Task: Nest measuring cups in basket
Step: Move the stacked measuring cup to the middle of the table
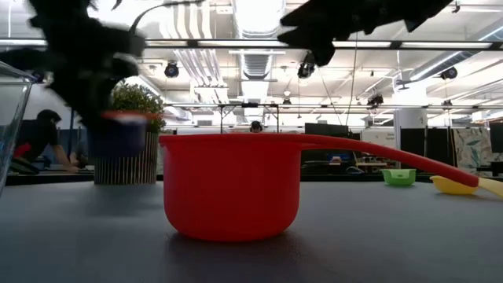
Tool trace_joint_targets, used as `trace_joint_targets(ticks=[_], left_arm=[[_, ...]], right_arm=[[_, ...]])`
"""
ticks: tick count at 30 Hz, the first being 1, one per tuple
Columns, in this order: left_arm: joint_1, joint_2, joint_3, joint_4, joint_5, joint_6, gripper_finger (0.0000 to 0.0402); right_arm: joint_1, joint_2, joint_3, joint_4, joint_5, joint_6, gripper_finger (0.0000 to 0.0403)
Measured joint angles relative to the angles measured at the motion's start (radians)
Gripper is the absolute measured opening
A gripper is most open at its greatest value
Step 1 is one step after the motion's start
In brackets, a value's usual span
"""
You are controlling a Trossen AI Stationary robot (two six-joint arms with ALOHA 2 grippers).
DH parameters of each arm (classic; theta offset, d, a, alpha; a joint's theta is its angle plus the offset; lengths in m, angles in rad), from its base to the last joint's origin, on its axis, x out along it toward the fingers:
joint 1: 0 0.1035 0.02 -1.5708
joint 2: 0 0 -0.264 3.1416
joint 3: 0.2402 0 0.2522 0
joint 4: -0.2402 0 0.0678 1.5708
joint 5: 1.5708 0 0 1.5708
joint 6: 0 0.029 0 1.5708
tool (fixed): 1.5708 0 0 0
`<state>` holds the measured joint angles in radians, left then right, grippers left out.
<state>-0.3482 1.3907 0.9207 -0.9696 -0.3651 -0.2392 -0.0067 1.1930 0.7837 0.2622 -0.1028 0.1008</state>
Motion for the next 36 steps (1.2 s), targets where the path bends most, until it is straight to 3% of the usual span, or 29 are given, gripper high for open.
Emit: trace_joint_targets(ticks=[4, 10, 22, 29, 36], left_arm=[[0.048, 0.017, 0.096, 0.04, -0.04, 0.062, 0.0008], [0.154, 0.087, 0.183, 0.156, -0.013, 0.178, 0.0007], [0.299, 0.378, 0.299, 0.378, 0.08, 0.324, 0.0006], [0.326, 0.536, 0.417, 0.307, 0.096, 0.348, 0.0006], [0.327, 0.582, 0.461, 0.297, 0.114, 0.348, 0.0021]], right_arm=[[0.0, -0.058, -0.008, -0.038, 0.005, -0.011, 0.0162], [0.0, -0.126, -0.038, -0.103, 0.076, -0.008, 0.0162], [0.0, -0.271, -0.156, -0.105, 0.184, -0.015, 0.0162], [-0.001, -0.27, -0.158, -0.132, 0.217, -0.015, 0.0162], [-0.001, -0.275, -0.159, -0.137, 0.215, -0.025, 0.0162]])
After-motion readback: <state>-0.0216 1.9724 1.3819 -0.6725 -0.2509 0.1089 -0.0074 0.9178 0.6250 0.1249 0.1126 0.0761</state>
